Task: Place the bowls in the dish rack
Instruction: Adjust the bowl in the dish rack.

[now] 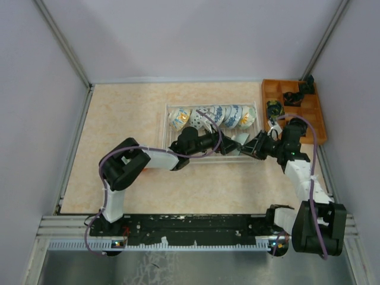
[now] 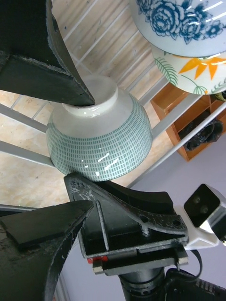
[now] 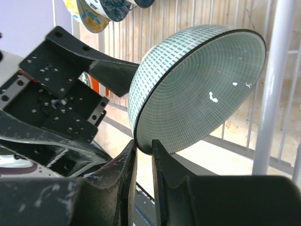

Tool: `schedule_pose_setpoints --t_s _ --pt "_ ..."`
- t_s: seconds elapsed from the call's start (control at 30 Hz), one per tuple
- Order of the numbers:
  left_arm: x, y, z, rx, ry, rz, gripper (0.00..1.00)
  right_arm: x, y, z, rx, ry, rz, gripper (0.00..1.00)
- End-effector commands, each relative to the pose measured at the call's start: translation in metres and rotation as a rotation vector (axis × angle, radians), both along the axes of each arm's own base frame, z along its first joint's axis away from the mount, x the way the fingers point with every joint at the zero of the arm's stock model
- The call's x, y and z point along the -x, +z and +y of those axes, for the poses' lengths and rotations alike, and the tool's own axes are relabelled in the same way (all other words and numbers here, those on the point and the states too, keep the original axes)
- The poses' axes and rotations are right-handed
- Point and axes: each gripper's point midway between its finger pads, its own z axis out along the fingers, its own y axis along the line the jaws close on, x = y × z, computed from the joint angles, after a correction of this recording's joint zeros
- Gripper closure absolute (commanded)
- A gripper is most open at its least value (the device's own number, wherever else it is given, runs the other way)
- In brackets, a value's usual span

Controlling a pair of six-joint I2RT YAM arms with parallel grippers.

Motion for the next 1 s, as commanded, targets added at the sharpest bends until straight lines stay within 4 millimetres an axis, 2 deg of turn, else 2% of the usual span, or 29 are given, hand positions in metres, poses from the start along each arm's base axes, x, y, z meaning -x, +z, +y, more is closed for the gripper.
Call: schedule_pose_setpoints --t_s 0.0,0.17,0.47,0.97 --pt "0.022 0.050 -0.009 0.088 -0.060 -0.081 0.15 0.003 0.002 -0.008 0.057 -0.034 0.016 0.80" --pt "0.029 0.045 -0.005 0.077 -0.059 -0.071 0.15 0.001 0.008 -0.011 0.074 -0.046 0.002 0.74" --pt "0.035 0.038 -0.002 0.060 -0.059 -0.058 0.15 -0.006 0.022 -0.016 0.107 -0.067 -0.024 0.70" --pt "0.039 0.043 -0.009 0.063 -0.069 -0.065 0.15 -0.020 0.035 -0.032 0.209 -0.113 -0.044 0.69"
